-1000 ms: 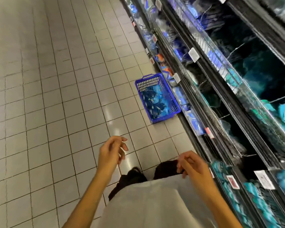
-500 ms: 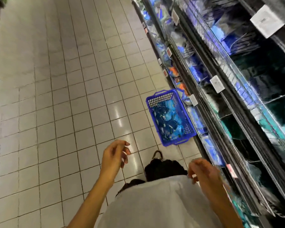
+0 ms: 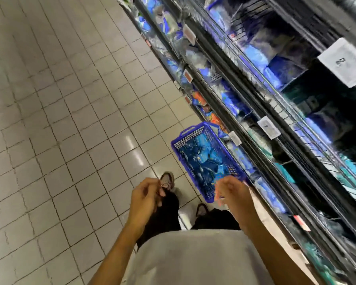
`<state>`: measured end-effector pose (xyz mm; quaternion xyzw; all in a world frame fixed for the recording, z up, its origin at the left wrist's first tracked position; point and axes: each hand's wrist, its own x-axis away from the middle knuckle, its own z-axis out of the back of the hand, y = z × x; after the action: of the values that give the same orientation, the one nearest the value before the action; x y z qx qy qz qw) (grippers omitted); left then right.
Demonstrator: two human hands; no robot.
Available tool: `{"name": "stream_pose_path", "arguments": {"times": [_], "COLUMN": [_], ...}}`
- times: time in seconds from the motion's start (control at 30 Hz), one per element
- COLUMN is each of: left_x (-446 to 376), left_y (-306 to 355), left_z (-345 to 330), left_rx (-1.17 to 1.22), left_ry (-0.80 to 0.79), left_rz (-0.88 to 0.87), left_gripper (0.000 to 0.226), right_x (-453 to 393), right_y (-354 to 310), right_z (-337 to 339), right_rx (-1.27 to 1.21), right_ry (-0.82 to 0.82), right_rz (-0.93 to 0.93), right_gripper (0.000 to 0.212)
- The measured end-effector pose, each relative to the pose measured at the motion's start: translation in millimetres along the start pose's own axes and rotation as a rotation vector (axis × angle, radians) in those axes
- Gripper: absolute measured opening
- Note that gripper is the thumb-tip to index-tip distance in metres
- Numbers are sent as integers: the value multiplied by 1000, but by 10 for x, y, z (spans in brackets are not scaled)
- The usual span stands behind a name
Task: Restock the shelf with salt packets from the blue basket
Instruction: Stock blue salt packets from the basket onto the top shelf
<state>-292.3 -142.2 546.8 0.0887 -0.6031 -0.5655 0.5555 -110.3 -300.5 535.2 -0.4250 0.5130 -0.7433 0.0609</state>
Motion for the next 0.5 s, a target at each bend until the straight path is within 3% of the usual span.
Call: {"name": "stream_pose_path", "arguments": {"times": [0.23,0.4,0.5], "left_x": [-1590,-2666,-3271], "left_y": [63,-335,-790], "left_z": [-343,-898,-1367], "left_rx": [-285,-460,-506], "left_ry": [-311,-443,-463], "left_rz": [53,59,166], "left_gripper": [24,22,23], "right_x": [-656,-1449,-2020], "right_y": [472,1166,1792], "right_z": [-236,-340,-322], "right_rx": [81,55,70], "right_ry": [317,419,457], "right_rz": [-194,-380,-475], "right_gripper": [33,38,40]}}
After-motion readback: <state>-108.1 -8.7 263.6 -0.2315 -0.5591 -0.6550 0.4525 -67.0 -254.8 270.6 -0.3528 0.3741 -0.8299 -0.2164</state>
